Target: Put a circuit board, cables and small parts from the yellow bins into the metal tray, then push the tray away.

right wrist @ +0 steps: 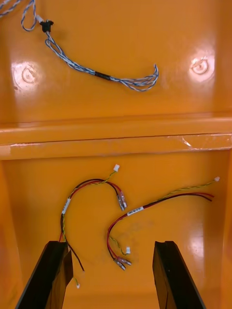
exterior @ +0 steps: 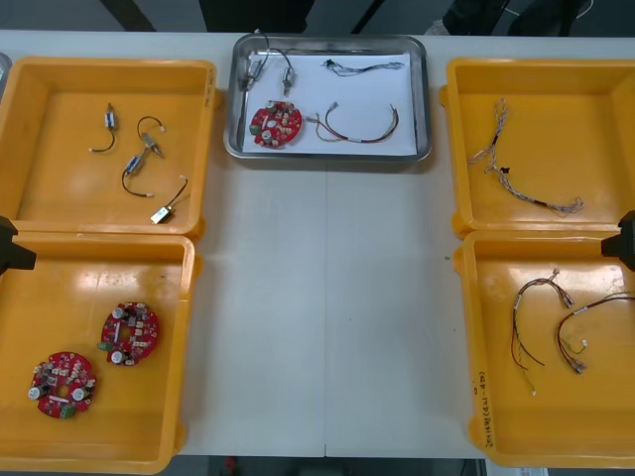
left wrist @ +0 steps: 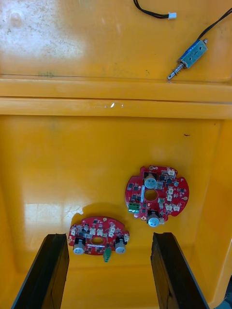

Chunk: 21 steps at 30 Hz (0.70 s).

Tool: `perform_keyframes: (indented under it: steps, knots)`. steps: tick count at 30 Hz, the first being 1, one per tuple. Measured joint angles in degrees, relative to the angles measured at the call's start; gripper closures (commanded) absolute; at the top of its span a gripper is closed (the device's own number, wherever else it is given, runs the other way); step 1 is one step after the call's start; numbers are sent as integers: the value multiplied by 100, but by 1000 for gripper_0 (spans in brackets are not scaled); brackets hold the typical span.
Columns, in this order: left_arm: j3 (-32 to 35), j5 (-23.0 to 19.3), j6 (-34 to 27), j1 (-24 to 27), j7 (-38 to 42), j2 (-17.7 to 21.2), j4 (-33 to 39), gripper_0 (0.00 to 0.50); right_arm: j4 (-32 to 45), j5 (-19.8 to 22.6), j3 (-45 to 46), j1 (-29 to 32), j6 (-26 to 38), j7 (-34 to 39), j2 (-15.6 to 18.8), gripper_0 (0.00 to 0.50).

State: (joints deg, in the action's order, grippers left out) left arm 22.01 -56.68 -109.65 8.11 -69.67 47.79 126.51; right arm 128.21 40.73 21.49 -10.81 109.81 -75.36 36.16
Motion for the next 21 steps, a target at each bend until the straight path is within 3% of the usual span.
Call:
perform_keyframes:
  steps: [5,21]
  knots:
    - [0,0,0,0,0,0,0,0,-362,17,0,0,0,0,-95,0]
    - [0,0,0,0,0,0,0,0,-517,18,-22,0,0,0,-94,0]
